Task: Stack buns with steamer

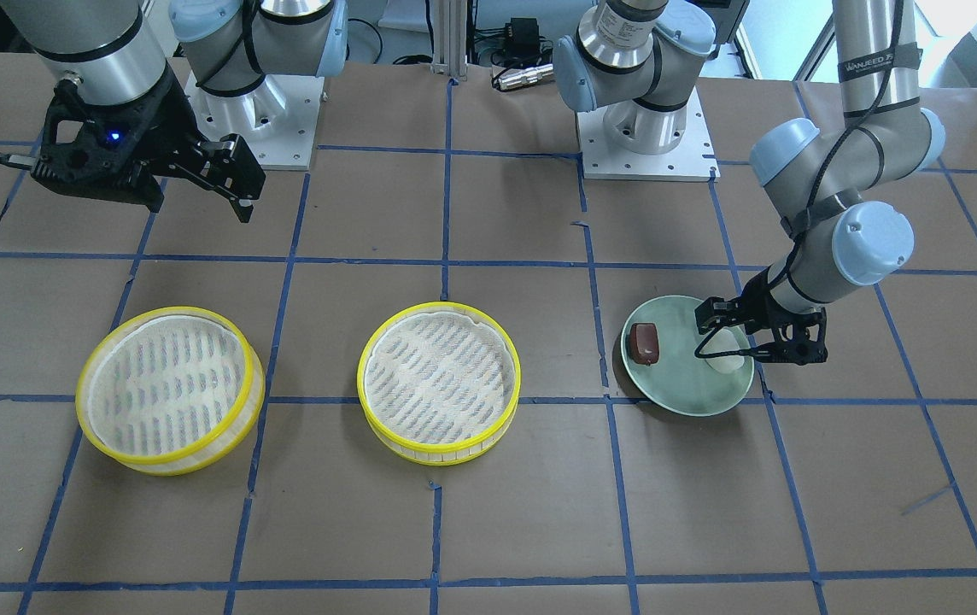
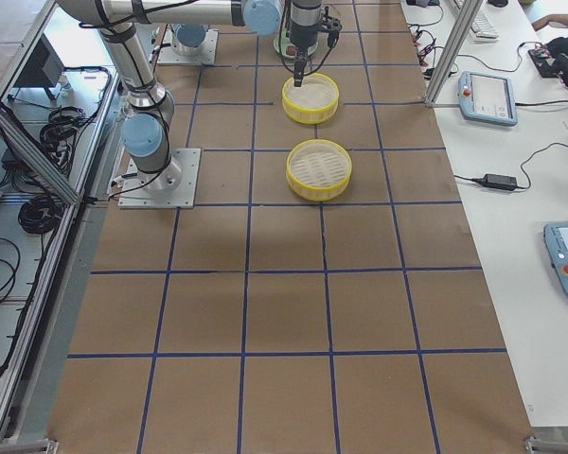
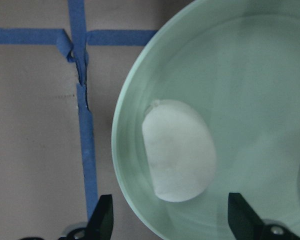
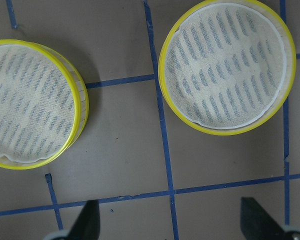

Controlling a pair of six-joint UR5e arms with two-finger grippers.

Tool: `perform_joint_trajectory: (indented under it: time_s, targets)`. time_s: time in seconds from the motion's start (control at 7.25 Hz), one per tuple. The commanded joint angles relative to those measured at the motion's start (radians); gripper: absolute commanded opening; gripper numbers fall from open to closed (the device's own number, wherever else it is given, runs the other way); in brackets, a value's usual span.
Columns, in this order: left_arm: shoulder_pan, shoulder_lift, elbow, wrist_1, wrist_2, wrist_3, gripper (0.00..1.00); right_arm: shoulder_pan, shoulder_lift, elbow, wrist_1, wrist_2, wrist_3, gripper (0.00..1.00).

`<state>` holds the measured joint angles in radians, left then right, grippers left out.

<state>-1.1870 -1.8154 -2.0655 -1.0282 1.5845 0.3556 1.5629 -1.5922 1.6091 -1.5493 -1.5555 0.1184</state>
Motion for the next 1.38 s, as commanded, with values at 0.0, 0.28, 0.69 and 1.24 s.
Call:
perform_joint_trajectory:
  time_s: [0.0,0.28,0.69,1.24]
  targets:
    - [-0.002,-0.010,0.008,0.036,-0.023,-0.018,0.51,0.000,0.000,0.000,0.000,0.000,0.000,1.00]
    - [-0.022,-0.010,0.022,0.036,-0.021,-0.026,0.33,-0.001,0.000,0.000,0.000,0.000,0.000,1.00]
    - [-0.025,-0.010,0.024,0.051,-0.023,-0.027,0.14,-0.001,0.001,0.000,-0.002,0.000,0.000,1.00]
    - [-0.095,0.027,0.031,0.114,-0.005,-0.078,0.00,0.000,-0.006,-0.014,-0.008,0.002,0.003,1.00]
